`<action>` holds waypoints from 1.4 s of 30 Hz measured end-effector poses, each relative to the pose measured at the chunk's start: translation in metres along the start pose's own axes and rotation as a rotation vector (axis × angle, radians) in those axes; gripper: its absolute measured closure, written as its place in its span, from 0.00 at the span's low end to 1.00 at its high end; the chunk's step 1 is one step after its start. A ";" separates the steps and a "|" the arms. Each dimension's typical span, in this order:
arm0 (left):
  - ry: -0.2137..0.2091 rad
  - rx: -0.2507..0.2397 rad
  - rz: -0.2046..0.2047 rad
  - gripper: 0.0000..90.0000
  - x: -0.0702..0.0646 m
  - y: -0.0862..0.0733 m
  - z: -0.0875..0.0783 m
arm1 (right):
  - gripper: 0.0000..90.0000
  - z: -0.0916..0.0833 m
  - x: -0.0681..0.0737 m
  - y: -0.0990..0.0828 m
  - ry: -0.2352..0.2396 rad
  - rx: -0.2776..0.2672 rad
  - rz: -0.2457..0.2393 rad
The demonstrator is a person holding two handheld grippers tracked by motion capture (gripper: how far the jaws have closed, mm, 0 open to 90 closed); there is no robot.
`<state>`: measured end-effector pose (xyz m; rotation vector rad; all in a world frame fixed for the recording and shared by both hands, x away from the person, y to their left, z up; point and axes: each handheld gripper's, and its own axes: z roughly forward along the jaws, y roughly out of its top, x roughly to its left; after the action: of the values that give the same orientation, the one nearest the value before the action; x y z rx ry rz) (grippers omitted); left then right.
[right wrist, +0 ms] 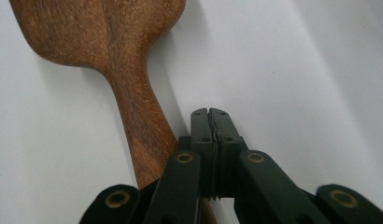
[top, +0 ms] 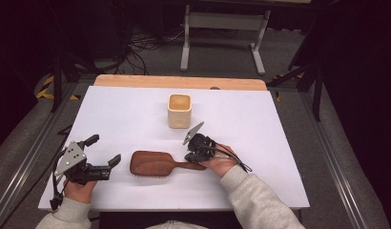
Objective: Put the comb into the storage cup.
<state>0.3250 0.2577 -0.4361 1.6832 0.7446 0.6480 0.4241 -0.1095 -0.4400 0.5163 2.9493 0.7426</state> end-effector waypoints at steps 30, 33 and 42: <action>-0.069 0.022 -0.023 0.00 0.004 -0.004 0.001 | 0.00 -0.034 0.013 0.013 -0.024 -0.157 -0.060; -0.069 0.022 -0.022 0.00 0.004 -0.004 0.000 | 0.00 -0.035 0.017 0.015 -0.004 -0.168 -0.101; -0.073 0.021 -0.016 0.00 0.004 -0.003 -0.002 | 0.00 -0.031 0.027 0.024 0.029 -0.167 -0.182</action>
<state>0.3253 0.2628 -0.4387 1.7095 0.7145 0.5663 0.4016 -0.0944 -0.4008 0.2231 2.8738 0.9689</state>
